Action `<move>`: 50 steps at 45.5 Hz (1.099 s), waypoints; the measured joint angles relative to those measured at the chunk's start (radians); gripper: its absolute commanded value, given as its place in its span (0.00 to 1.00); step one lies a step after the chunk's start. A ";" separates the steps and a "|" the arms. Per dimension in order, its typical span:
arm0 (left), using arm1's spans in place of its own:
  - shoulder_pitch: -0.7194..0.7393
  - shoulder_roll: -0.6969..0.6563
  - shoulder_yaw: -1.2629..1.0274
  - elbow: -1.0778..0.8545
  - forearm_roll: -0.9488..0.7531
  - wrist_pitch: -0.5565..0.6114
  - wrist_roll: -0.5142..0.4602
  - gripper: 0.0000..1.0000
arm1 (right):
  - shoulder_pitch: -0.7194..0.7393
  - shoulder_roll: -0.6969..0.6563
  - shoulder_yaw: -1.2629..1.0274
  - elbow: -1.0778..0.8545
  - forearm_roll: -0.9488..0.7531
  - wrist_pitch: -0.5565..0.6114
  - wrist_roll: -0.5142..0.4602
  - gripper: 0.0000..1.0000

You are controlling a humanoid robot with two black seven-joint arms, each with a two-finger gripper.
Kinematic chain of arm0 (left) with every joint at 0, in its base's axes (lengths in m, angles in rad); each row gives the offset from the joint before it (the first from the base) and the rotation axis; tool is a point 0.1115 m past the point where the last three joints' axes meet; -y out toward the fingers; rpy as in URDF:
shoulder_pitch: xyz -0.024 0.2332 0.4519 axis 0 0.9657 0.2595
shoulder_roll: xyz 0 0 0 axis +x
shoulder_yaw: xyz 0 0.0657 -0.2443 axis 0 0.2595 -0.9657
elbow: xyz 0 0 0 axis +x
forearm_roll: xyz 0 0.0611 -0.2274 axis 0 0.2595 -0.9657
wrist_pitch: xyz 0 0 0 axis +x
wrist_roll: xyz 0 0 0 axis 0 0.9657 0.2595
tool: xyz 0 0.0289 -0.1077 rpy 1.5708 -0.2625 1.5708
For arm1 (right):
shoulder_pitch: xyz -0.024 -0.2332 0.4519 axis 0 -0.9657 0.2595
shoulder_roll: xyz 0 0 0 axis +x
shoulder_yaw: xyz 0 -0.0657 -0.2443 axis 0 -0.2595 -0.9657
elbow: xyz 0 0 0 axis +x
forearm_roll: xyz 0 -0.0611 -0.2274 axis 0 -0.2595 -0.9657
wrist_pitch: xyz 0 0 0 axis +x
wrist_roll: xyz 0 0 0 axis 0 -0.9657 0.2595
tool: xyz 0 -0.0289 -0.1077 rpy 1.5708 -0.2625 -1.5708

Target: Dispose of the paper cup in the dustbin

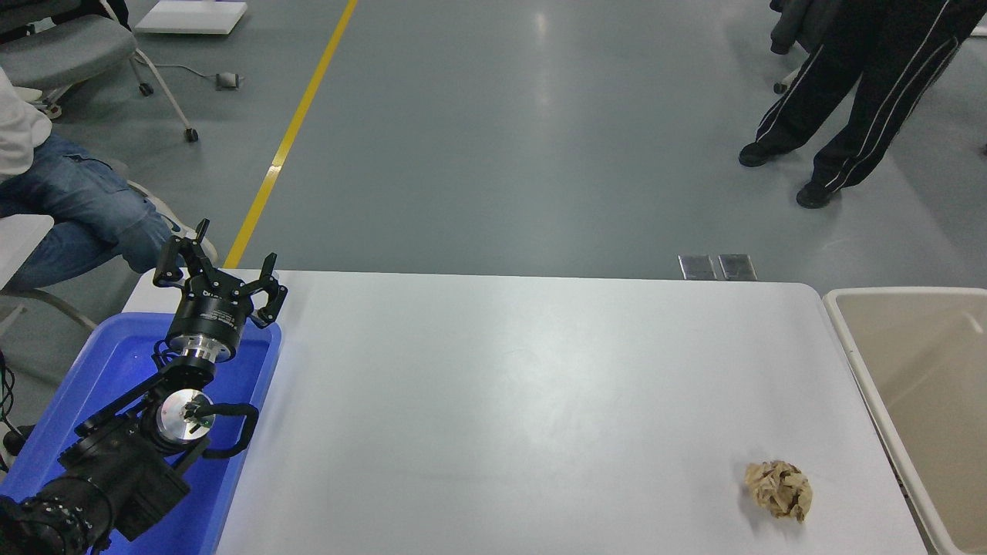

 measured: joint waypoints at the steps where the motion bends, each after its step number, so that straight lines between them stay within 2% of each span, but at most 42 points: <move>1: 0.000 0.000 0.000 0.000 0.000 0.000 0.000 1.00 | -0.004 -0.001 0.026 0.018 0.000 0.000 0.001 1.00; 11: 0.000 0.000 0.000 0.000 0.000 0.000 0.000 1.00 | -0.064 0.016 0.201 0.171 0.001 0.002 0.060 1.00; 18: 0.000 0.000 0.000 0.000 0.000 0.000 0.000 1.00 | -0.147 0.060 0.253 0.218 0.001 0.003 0.154 1.00; 28: 0.000 0.000 0.000 0.000 0.000 0.000 0.000 1.00 | -0.285 0.162 0.293 0.237 0.000 -0.011 0.234 1.00; 41: -0.001 0.000 0.000 0.000 0.000 0.000 0.000 1.00 | -0.442 0.270 0.313 0.243 -0.008 -0.024 0.269 1.00; 50: -0.001 0.000 0.000 0.000 0.000 0.000 0.000 1.00 | -0.495 0.299 0.319 0.244 -0.009 -0.026 0.276 1.00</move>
